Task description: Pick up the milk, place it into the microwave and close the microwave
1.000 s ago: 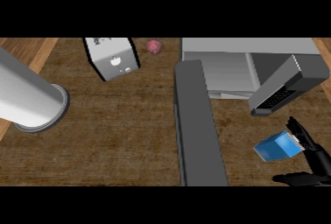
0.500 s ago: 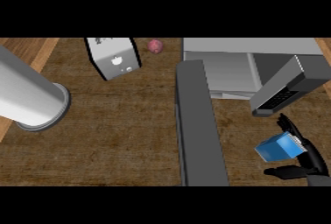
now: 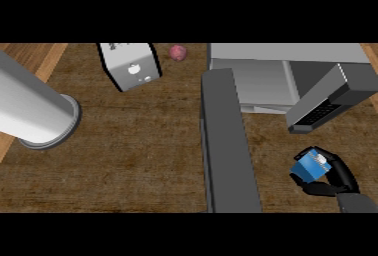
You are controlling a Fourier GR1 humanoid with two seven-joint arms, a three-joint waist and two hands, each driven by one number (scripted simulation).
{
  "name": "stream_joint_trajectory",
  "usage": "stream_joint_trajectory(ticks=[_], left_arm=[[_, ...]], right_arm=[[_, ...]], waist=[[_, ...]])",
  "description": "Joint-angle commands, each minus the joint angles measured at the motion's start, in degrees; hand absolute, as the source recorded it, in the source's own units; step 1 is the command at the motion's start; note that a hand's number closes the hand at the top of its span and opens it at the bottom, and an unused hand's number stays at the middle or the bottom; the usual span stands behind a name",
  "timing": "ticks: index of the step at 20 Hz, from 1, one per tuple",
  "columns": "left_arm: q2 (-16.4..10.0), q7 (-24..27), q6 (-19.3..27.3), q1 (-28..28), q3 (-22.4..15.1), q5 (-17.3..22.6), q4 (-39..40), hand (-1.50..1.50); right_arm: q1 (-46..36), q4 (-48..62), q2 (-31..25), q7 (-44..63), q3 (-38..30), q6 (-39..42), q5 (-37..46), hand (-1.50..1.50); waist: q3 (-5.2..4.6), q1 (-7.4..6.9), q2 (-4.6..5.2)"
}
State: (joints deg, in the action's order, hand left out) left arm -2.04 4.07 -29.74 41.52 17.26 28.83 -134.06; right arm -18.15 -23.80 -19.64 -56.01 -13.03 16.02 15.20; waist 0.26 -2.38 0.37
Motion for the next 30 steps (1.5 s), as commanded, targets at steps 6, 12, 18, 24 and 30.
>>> stream_joint_trajectory(ticks=[6,12,18,24,30], left_arm=[[-0.7,0.9,-2.0,2.5,1.8,5.4,-3.2,-1.50],[-2.2,-0.2,-1.1,0.2,2.7,7.2,-2.1,-1.50],[-1.0,0.5,-2.9,4.0,4.0,9.1,-3.8,-1.50],[0.2,-0.7,-2.8,5.0,2.7,8.7,-5.3,-1.50],[-1.2,-3.2,-0.3,2.4,4.3,10.4,-4.7,-1.50]], right_arm=[[-0.5,1.3,1.9,-11.9,1.8,8.4,-1.3,1.50],[-5.2,3.9,11.7,-6.9,-3.2,-8.1,-5.5,1.50],[-9.5,6.2,10.9,-7.3,-3.2,-10.8,-4.2,1.50],[-14.9,6.4,12.3,-5.1,-3.6,-15.2,-3.9,1.50],[-23.5,8.9,9.1,2.7,-4.2,-14.5,-3.7,1.50]], waist=[[0.05,0.18,-0.15],[0.02,0.43,0.16],[-0.06,0.01,0.02],[-0.09,0.28,0.03],[-0.13,0.38,0.07]])
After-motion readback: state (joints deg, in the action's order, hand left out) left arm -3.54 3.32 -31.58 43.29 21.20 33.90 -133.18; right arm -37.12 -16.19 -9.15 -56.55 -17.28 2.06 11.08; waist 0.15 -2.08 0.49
